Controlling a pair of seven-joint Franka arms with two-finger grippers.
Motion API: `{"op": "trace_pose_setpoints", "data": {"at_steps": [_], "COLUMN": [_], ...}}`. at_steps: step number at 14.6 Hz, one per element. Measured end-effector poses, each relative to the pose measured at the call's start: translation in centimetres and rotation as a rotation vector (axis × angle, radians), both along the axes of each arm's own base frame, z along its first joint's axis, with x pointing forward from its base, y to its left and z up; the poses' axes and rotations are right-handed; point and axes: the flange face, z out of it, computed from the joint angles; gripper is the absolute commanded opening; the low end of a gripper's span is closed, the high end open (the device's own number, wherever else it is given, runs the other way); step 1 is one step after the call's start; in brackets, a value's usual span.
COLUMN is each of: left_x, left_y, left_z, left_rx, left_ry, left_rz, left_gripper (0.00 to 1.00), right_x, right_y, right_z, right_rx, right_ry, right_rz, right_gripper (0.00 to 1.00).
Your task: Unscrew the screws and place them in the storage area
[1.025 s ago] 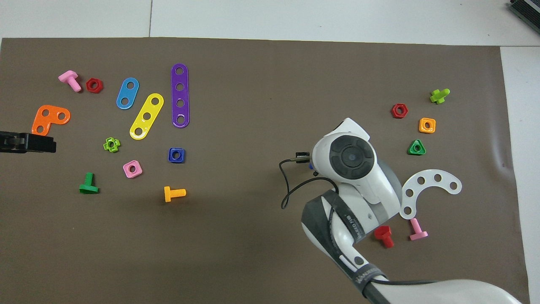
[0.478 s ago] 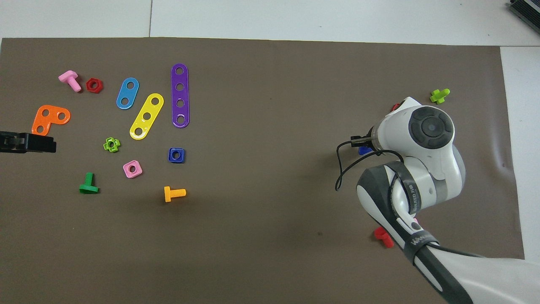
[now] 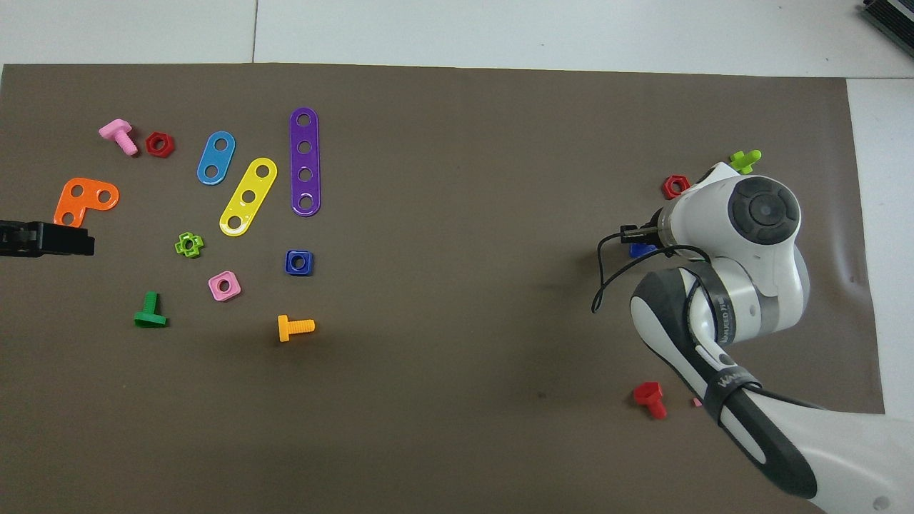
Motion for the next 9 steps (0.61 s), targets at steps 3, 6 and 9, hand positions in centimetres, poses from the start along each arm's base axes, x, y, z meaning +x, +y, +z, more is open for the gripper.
{"op": "trace_pose_setpoints", "data": {"at_steps": [3,6,9], "left_x": [0.0,0.5,2.2], "left_y": [0.6,0.5,0.5], "left_z": [0.0,0.8,1.6], "left_rx": [-0.007,-0.006,-0.001], "left_ry": [-0.001,0.018,0.049], "left_rz": [0.013,0.012,0.011], "left_gripper": [1.00,1.00,1.00], "right_x": [0.0,0.1,0.1], "right_y": [-0.7,-0.5,-0.7], "right_z": [-0.4,0.2,3.8], "right_rx": [-0.001,0.000,0.001], "right_ry": [0.006,-0.005,-0.016], "right_rz": [-0.002,0.000,-0.014], "right_gripper": [0.91,0.96,0.96]}}
